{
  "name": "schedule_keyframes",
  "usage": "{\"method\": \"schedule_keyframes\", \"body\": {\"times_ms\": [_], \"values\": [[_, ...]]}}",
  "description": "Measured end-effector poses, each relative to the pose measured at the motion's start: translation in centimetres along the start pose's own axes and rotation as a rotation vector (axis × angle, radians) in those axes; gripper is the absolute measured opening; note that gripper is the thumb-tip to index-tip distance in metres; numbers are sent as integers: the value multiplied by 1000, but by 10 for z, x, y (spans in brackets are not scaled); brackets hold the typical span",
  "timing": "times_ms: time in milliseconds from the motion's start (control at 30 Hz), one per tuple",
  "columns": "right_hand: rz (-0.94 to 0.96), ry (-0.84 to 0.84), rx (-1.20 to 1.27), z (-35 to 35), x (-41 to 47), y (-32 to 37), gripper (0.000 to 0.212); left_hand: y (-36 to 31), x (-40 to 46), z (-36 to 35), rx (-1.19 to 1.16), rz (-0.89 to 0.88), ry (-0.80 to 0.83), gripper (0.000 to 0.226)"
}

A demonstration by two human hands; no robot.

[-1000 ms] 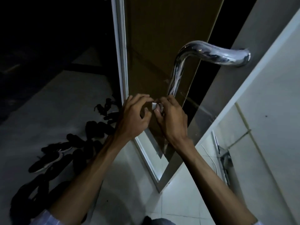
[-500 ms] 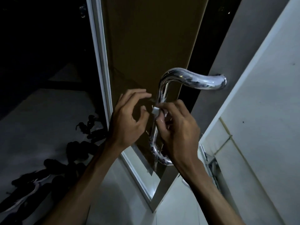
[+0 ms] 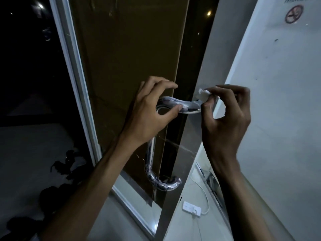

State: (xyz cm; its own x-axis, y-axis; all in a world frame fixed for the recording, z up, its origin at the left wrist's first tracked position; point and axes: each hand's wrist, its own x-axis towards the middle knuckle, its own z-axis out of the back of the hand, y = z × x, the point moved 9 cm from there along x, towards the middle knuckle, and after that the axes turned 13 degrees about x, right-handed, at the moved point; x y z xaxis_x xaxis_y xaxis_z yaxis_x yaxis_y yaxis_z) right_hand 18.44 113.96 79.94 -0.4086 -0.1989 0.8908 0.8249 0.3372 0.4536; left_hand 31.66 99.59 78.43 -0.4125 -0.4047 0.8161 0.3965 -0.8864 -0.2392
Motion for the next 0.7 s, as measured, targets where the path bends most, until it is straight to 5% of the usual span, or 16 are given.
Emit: {"method": "schedule_keyframes", "body": {"times_ms": [700], "values": [[12, 7, -80, -2, 8, -34, 21, 4, 17, -27, -12, -21, 118, 32]]}}
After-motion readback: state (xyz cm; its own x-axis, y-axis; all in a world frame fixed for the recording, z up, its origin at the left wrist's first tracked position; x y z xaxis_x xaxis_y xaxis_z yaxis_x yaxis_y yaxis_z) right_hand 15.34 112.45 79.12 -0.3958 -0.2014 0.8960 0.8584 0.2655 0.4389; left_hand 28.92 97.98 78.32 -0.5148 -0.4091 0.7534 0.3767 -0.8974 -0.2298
